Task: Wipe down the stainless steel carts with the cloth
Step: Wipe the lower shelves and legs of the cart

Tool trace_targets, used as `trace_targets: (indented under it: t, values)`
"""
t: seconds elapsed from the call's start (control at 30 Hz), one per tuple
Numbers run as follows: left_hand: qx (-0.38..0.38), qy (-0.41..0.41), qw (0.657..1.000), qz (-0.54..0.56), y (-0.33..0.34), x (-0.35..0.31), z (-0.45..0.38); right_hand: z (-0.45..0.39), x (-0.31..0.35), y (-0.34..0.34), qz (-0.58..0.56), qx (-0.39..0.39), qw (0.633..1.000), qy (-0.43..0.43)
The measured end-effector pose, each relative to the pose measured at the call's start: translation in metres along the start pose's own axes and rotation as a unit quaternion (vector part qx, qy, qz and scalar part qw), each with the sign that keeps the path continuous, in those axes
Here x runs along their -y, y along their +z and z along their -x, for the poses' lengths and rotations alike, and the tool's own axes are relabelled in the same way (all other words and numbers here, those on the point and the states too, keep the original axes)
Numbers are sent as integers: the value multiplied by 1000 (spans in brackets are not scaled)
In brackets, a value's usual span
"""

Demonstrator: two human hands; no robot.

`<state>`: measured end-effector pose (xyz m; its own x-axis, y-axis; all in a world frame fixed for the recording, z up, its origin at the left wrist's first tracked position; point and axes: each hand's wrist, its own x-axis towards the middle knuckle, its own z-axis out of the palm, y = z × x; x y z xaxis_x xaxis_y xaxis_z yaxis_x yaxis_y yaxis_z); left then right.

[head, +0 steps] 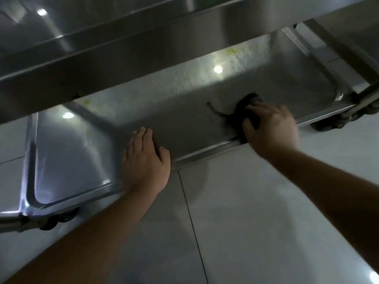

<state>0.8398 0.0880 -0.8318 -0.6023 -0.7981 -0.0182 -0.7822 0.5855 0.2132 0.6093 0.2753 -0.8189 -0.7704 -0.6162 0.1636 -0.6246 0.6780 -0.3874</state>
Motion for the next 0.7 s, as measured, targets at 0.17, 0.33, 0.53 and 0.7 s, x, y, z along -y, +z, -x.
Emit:
trace_targets:
  t: [0.17, 0.33, 0.53, 0.7]
  values:
    - [21, -3, 1000, 18, -4, 2, -2, 34, 83, 29, -41, 103, 980, -166]
    - [72, 10, 994, 81, -19, 21, -7, 39, 125, 42, -25, 176, 949, -260]
    - [91, 26, 995, 8, -49, 69, 16, 30, 151, 53, -2, 218, 922, -321]
    - [112, 25, 993, -10, -66, 110, 35, 29, 180, 62, 1, 227, 908, -351]
